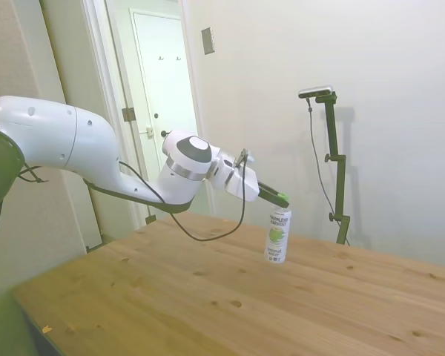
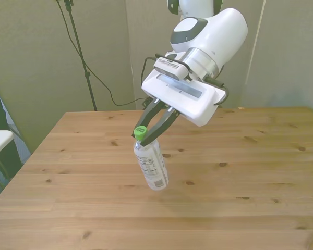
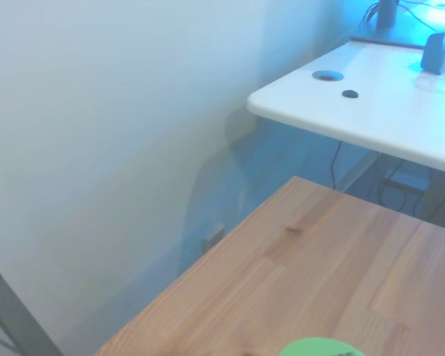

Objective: Stand the water bottle

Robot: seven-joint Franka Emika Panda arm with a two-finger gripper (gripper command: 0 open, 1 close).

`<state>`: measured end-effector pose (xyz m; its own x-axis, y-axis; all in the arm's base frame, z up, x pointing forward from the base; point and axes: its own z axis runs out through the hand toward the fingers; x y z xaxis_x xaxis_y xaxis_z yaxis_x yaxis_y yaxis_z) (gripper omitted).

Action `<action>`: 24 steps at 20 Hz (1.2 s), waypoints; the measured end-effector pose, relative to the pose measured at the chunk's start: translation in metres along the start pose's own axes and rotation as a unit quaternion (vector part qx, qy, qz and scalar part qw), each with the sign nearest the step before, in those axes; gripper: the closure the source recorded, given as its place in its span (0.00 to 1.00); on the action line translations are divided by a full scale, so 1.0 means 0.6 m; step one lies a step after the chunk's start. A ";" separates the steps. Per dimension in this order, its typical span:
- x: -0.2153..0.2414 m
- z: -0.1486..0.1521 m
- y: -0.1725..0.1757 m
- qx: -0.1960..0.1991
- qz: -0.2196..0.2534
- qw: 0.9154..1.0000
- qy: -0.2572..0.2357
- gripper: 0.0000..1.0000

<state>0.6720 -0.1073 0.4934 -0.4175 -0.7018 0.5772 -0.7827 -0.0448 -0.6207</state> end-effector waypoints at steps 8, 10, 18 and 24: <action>-0.040 0.042 0.013 0.009 0.023 0.998 0.053 1.00; -0.050 0.056 0.018 0.005 0.024 0.998 0.056 1.00; -0.054 0.076 0.028 -0.003 0.025 0.998 0.054 0.00; -0.045 0.083 0.030 -0.007 0.028 0.998 0.055 0.00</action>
<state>0.6922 -0.1245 0.4399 -0.5087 -0.6203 0.5970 -0.7625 0.0028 -0.6469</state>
